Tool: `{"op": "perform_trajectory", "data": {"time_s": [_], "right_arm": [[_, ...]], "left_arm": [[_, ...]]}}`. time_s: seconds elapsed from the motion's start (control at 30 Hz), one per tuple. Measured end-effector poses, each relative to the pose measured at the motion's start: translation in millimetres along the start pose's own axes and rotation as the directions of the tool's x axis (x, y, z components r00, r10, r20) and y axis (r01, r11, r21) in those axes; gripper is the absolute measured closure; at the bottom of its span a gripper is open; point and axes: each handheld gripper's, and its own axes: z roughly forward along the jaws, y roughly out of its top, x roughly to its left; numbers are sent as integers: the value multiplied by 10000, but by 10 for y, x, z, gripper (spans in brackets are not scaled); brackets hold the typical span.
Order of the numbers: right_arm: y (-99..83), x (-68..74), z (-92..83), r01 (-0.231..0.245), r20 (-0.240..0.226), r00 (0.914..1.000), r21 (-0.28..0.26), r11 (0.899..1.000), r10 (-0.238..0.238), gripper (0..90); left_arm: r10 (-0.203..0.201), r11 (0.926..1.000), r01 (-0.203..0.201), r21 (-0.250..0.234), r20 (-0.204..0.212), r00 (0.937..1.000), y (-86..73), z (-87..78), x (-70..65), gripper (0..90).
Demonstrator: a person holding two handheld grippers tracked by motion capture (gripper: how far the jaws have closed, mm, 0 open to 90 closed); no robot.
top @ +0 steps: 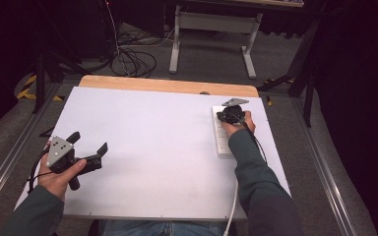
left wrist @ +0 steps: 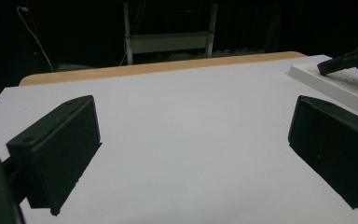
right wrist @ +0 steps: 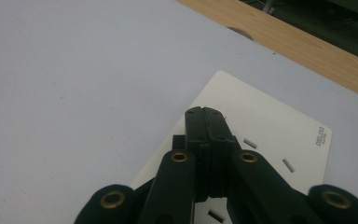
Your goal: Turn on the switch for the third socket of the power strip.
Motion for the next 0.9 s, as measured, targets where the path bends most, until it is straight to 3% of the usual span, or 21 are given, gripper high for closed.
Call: {"op": "perform_trajectory", "data": {"time_s": [0.63, 0.73, 0.9], "right_arm": [[-1, 0, -7, -173, 102, 9998, -18, 9998, 174, 900], [-1, -11, -37, -535, 25, 9986, -470, 9975, 536, 900], [24, 29, -97, -558, -169, 9984, -739, 9957, 547, 900]], "left_arm": [[-9, 10000, 9, 48, 45, 10000, 1, 11, -4, 27], [-34, 10000, 34, 45, 36, 10000, 1, 17, -4, 27], [-16, 10000, 16, 46, 74, 10000, 3, 33, -11, 27]]}}
